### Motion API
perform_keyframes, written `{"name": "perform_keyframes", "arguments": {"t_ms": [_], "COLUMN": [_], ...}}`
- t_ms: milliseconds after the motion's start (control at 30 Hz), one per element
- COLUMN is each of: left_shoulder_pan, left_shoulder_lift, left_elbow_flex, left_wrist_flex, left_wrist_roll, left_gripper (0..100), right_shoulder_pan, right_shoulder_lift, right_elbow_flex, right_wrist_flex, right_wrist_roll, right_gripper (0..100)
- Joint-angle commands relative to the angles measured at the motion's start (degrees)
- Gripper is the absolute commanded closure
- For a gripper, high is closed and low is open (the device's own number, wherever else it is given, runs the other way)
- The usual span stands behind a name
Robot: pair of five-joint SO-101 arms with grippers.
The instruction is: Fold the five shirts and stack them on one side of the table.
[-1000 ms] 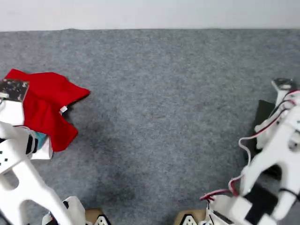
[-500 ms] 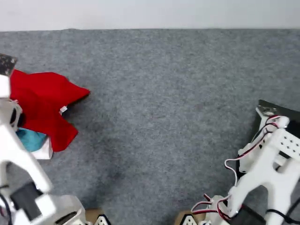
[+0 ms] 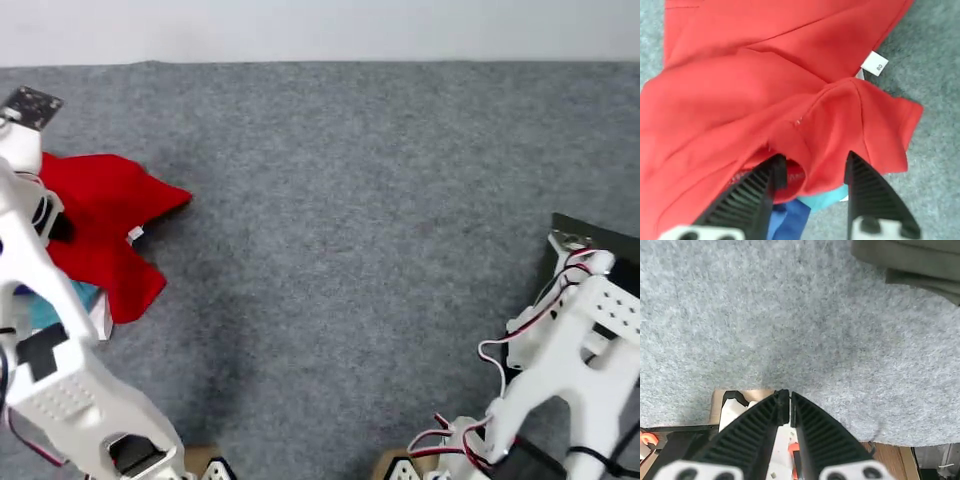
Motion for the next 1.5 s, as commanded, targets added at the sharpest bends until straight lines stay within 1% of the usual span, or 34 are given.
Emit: {"name": "perform_keyframes", "arguments": {"t_ms": [0,67,133,200,267,367,467,567,700,933,1000,1067,1167,1333,1400,1467], "left_shoulder_pan": [0.26,0.26,0.53,1.23,2.46,4.22,6.33,9.41,14.24,28.92,33.41,37.89,44.22,55.47,58.81,60.13], "left_shoulder_lift": [1.32,2.64,3.52,3.69,3.60,2.37,-0.88,-5.27,-11.87,-25.58,-28.57,-30.33,-30.77,-28.31,-26.90,-25.67], "left_elbow_flex": [-2.33,-2.33,-2.24,-2.15,-2.33,-2.95,-3.12,-3.12,-3.21,-5.23,-7.69,-9.71,-12.62,-15.43,-15.52,-14.55], "left_wrist_flex": [0.35,0.35,0.62,0.70,0.70,2.81,2.81,2.81,2.81,1.23,0.09,-1.49,-2.46,-2.55,-2.20,-1.14], "left_wrist_roll": [-0.53,-0.53,-0.53,-0.44,-0.44,-0.26,0.26,4.75,12.57,21.89,23.21,23.38,23.47,23.47,23.47,23.47], "left_gripper": [80,81,83,90,99,100,100,100,100,100,100,100,100,100,100,100], "right_shoulder_pan": [-0.31,-0.31,-0.31,-0.31,-0.31,-0.40,-0.48,-0.57,-0.57,-0.66,-0.66,-0.66,-0.66,-0.57,-0.57,-0.57], "right_shoulder_lift": [-1.54,-1.54,-1.98,-2.07,-2.07,-2.07,-2.07,-2.07,-2.07,-2.07,-2.07,-2.07,-2.07,-2.07,-2.07,-2.07], "right_elbow_flex": [-0.35,-0.35,-0.35,-0.35,-0.35,-0.35,-0.35,-0.35,-0.62,-0.62,-0.62,-0.62,-0.62,-0.62,-0.62,-0.62], "right_wrist_flex": [2.07,2.15,2.24,2.33,2.33,2.24,2.15,2.07,2.07,1.89,1.89,1.89,2.07,2.07,2.07,2.07], "right_wrist_roll": [-0.53,-0.53,-0.53,-0.53,-0.53,-0.53,-0.26,-0.26,-0.18,-0.09,0.35,2.55,4.66,5.63,5.89,5.89], "right_gripper": [98.7,98.7,98.7,98.7,98.7,98.7,98.7,98.8,98.8,98.8,98.8,98.8,98.8,98.8,98.8,98.8]}}
